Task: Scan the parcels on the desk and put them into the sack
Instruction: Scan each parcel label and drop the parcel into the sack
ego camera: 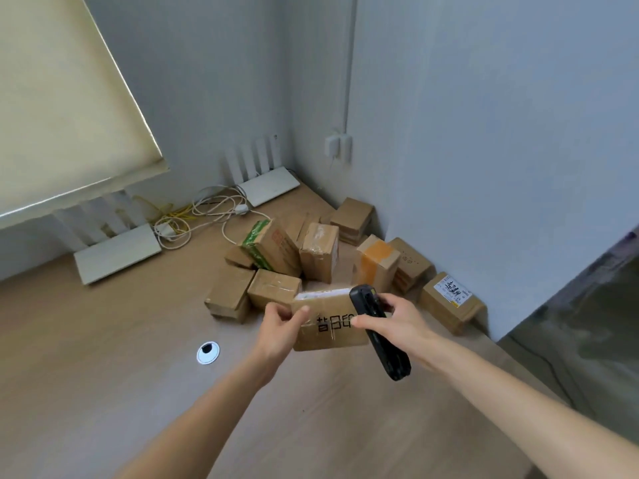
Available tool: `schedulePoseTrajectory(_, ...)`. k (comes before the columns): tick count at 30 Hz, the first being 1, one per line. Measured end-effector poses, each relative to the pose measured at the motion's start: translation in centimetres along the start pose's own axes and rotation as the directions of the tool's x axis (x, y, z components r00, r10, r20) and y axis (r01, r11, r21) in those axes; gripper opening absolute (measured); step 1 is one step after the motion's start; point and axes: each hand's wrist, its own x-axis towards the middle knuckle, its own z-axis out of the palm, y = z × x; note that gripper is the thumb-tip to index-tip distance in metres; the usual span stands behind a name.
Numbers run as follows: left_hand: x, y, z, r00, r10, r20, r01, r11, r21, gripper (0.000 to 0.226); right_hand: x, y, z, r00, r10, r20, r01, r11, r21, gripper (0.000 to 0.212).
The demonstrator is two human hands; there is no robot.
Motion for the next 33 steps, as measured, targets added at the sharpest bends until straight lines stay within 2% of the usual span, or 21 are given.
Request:
schedulePoseTrajectory(4, -7.5, -0.3, -3.8, 0.996, 0.086, -0.019, -0.087, 0.992, -0.090, 0.041, -8.0, -2.1, 0.6, 0.995, -0.099, 0.000, 0.098, 0.995, -0.032, 0.064)
schedulePoseTrajectory(13, -23.3, 0.9, -10.9, 0.953, 0.293, -0.070, -0.301, 0.937, -0.175, 0.020, -23.8, -5.6, 3.3, 0.975, -0.223, 0.000, 0.223, 0.974, -0.045, 0.050)
schedulePoseTrajectory(17, -28.1, 1.5, -12.1, 0.933, 0.347, -0.095, -0.360, 0.909, -0.209, 0.043, -28.4, -6.9, 3.3, 0.967, -0.254, 0.010, 0.254, 0.965, -0.062, 0.049)
schedulePoseTrajectory(19, -30.0, 1.7, -12.6, 0.929, 0.364, -0.066, -0.369, 0.905, -0.212, 0.050, -30.2, -7.6, 3.1, 0.961, -0.278, 0.000, 0.277, 0.959, -0.063, 0.049)
schedulePoseTrajectory(27, -35.2, 4.3, -14.2, 0.897, 0.441, 0.024, -0.419, 0.868, -0.268, 0.044, -33.9, -8.6, 1.8, 0.951, -0.310, 0.009, 0.310, 0.946, -0.092, 0.076)
schedulePoseTrajectory(31, -36.3, 4.9, -14.7, 0.894, 0.448, 0.001, -0.434, 0.866, -0.247, 0.038, -35.0, -8.8, 1.1, 0.949, -0.311, 0.062, 0.316, 0.924, -0.214, 0.091)
schedulePoseTrajectory(33, -36.9, 4.9, -15.1, 0.888, 0.459, 0.005, -0.449, 0.870, -0.205, 0.039, -35.5, -9.2, 0.7, 0.940, -0.333, 0.072, 0.338, 0.879, -0.336, 0.085)
